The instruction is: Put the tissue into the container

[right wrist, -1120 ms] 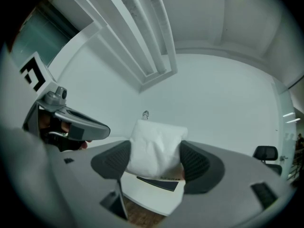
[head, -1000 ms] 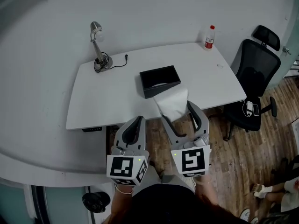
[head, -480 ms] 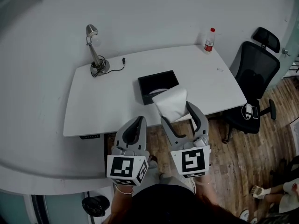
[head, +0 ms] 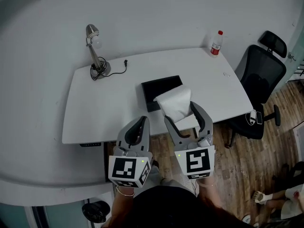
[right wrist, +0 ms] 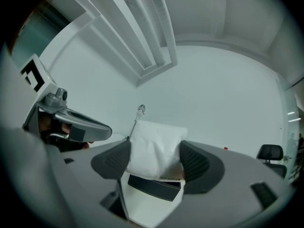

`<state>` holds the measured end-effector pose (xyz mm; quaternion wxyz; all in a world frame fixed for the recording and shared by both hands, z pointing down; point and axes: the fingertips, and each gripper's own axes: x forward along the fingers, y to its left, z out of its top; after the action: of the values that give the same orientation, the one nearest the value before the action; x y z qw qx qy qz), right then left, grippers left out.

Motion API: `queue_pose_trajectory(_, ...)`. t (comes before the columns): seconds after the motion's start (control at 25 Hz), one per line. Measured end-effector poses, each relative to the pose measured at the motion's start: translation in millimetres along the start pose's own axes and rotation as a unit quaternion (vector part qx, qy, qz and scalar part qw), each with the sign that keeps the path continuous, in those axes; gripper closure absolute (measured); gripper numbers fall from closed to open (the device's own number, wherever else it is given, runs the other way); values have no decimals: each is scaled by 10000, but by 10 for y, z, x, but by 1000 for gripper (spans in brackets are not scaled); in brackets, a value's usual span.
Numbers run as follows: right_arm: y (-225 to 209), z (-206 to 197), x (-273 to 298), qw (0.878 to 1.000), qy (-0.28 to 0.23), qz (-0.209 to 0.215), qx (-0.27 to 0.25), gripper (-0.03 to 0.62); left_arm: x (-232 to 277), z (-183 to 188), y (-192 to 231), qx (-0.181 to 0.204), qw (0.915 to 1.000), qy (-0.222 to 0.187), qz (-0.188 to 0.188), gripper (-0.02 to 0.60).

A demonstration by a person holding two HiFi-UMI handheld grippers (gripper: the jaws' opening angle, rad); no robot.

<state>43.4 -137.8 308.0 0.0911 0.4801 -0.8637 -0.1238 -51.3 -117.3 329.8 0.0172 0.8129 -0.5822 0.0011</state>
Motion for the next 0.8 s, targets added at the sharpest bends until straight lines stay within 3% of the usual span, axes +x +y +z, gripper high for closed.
queue_pose_trajectory(0.8,-120,-87,629,9996,238,-133,31,250,529,22,421,-173,9996,-66,-231,554)
